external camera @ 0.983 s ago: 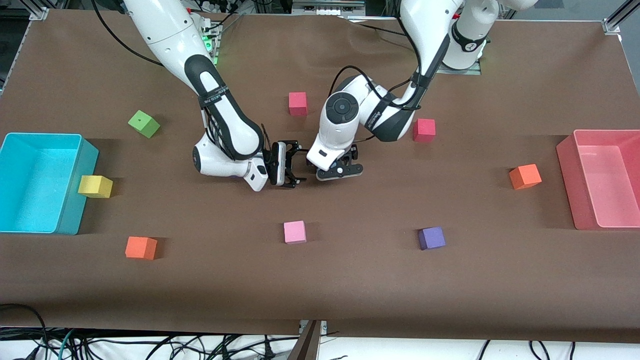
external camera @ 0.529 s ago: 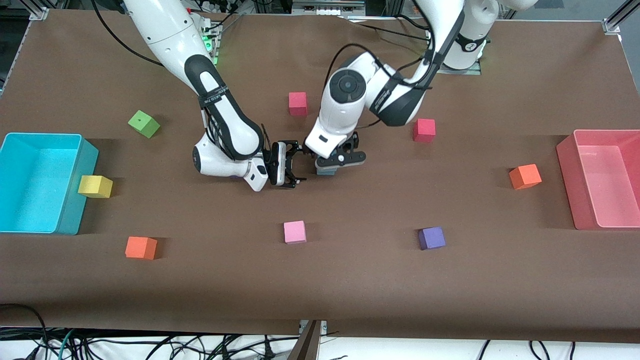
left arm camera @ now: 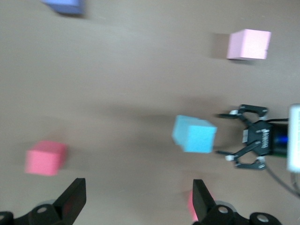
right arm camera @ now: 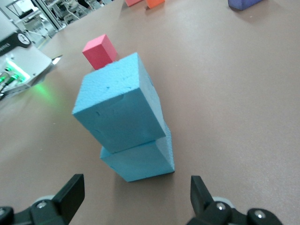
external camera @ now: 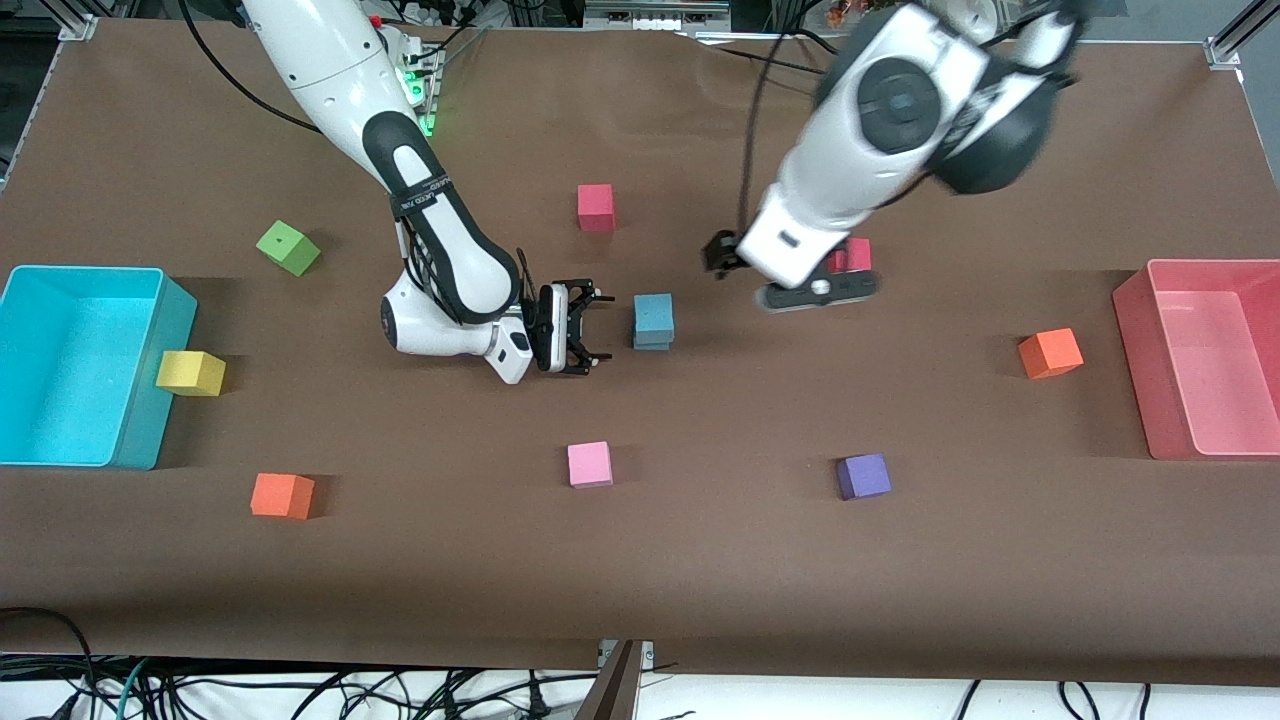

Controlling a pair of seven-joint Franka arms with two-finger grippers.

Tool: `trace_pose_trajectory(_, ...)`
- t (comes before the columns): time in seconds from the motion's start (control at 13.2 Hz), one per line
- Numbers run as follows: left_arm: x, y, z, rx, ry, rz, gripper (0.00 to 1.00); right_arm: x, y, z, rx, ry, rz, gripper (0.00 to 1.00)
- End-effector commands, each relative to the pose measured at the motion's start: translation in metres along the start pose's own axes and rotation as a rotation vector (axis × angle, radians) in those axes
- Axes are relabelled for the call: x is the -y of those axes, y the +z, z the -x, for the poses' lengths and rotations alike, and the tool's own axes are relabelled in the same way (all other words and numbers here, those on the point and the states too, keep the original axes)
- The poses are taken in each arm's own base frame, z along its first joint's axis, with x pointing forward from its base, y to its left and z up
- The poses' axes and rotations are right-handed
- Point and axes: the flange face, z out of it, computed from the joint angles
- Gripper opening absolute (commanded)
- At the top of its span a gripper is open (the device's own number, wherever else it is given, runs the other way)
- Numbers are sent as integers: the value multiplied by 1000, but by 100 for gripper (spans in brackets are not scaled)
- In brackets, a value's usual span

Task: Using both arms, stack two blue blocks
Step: 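Open the left gripper and lift away while the right gripper draws back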

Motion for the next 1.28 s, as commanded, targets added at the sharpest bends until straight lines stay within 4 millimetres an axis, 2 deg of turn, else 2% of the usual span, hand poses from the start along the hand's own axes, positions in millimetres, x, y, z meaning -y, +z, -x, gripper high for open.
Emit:
trace_pose_trajectory(0.0, 79, -51, 13, 43, 95, -15, 100, 1, -29, 0, -6, -17, -74, 100)
trace_pose_trajectory(0.15, 143, -83, 2, 22, 112, -14, 100, -2, -64, -1, 60, -8, -146, 100)
trace_pose_trajectory(0.3, 210, -90, 0, 8, 117, -16, 100, -8, -113, -21, 213, 23, -250, 100)
trace_pose_trajectory(0.38, 230, -86, -4, 2, 114, -21, 100, -9, -134, -35, 270, 59, -295, 100)
trace_pose_trajectory(0.45, 238, -79, -9, -16, 113, -49, 100, -7, -150, -49, 322, 105, -320, 100)
trace_pose_trajectory(0.6, 227, -69, -13, -49, 141, -89, 100, -1, -172, -70, 391, 203, -343, 100)
trace_pose_trajectory(0.76, 212, -70, -6, -59, 161, -107, 100, 6, -188, -71, 456, 306, -358, 100)
trace_pose_trajectory(0.83, 206, -72, -3, -65, 171, -111, 100, 15, -199, -79, 514, 341, -345, 100)
trace_pose_trajectory(0.91, 203, -75, -1, -70, 176, -110, 100, 22, -211, -89, 579, 385, -304, 100)
trace_pose_trajectory(1.13, 175, -77, 8, -91, 197, -174, 100, 50, -240, -117, 739, 606, -181, 100)
trace_pose_trajectory(1.21, 167, -81, 4, -90, 199, -179, 100, 57, -242, -124, 805, 682, -118, 100)
